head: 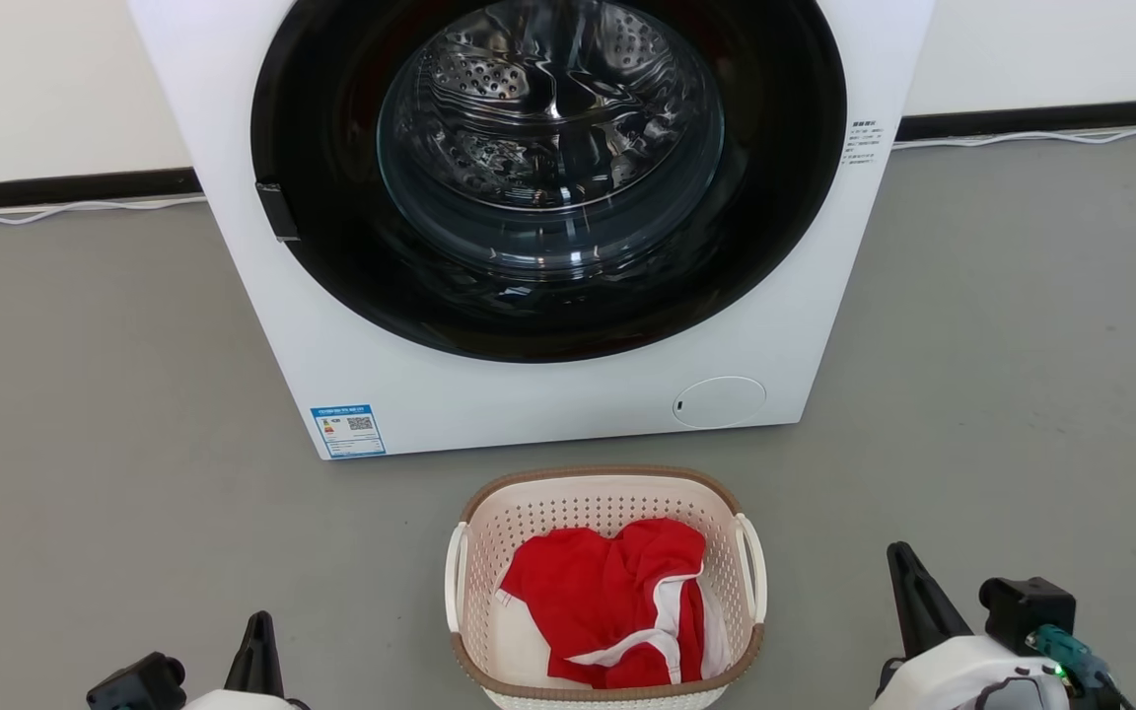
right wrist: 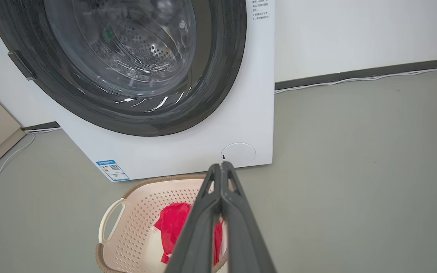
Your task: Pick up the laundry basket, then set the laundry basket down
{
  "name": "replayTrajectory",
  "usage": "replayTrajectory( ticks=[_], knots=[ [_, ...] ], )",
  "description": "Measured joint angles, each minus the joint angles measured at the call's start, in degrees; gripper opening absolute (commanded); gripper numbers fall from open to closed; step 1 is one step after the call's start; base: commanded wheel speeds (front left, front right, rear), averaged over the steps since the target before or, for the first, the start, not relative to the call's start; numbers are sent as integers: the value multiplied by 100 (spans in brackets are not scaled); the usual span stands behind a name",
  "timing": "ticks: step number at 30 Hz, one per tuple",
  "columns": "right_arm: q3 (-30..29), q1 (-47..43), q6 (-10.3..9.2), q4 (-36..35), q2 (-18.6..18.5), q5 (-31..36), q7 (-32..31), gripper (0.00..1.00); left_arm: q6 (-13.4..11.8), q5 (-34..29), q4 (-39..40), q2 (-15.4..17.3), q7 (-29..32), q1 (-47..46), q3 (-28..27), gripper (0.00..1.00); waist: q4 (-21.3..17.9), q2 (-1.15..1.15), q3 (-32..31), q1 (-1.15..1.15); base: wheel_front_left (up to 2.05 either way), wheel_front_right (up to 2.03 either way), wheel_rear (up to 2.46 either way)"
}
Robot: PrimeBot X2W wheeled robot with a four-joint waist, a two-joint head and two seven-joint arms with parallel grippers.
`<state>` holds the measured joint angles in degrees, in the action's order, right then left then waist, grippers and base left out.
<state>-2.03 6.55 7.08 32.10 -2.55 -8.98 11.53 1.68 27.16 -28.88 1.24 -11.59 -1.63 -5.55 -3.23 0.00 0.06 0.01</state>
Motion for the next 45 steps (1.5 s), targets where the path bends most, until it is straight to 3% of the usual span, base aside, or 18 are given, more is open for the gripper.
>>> replayTrajectory(
  ticks=[45],
  knots=[
    [-220, -41, -1, -652, 0, -3330, -714, 0, 214, 2614, 523, 32, 713, -19, 15, 0, 132, 0, 5, -1, 0, 0, 0]
  ],
)
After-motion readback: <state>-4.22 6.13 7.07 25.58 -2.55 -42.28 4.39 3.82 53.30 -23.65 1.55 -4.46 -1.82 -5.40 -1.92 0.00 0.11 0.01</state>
